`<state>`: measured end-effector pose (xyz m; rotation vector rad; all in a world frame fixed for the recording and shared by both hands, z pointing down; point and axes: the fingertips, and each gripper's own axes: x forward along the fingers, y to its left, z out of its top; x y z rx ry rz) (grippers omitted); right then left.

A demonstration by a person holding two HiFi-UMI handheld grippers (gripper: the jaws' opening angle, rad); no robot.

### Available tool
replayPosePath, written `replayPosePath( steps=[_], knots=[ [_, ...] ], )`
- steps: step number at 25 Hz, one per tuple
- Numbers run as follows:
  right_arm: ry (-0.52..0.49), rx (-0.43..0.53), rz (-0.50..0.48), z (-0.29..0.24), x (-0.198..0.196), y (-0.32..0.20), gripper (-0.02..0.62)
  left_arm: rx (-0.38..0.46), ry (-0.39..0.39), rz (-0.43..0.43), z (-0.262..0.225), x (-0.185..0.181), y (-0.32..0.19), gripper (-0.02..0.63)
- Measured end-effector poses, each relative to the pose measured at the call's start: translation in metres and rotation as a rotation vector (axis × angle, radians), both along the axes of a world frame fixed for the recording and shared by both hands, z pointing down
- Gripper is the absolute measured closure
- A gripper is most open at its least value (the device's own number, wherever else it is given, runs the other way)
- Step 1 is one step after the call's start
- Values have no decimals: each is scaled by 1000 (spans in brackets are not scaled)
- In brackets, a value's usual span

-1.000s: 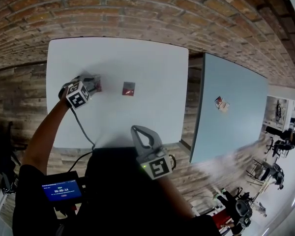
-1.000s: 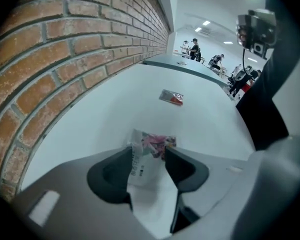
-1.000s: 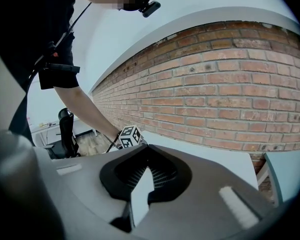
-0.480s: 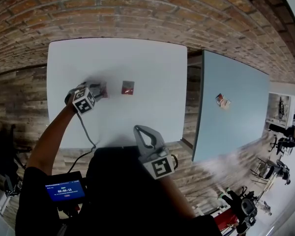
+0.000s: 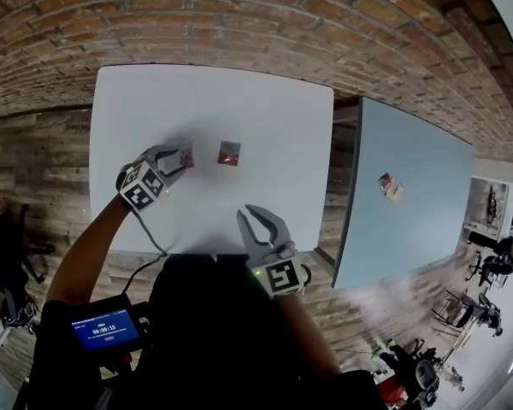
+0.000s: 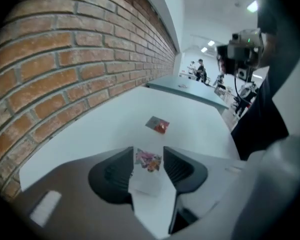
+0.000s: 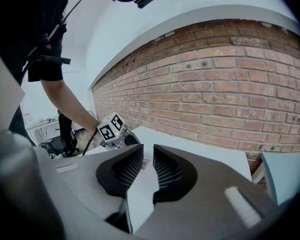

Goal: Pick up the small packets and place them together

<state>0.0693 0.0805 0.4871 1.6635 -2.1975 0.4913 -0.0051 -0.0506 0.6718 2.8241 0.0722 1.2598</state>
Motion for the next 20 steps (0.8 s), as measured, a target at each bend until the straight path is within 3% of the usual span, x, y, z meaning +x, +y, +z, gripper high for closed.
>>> replayPosePath(
  steps=[3,8,12,20],
  knots=[
    [9,-90,-34,29,14,-15,502,-4,135,-150,-42,-7,-1,606],
    [83,-267,-145,88,35,-52,482,-12,284,-380,-105,-25,13,606],
    [161,-375,-245,138,41,-78,469,-26,351,-525,-127,-44,27,606],
    [288,-553,-420,210,46,-95,439,-17,399,-640,-144,-58,36,606]
  ],
)
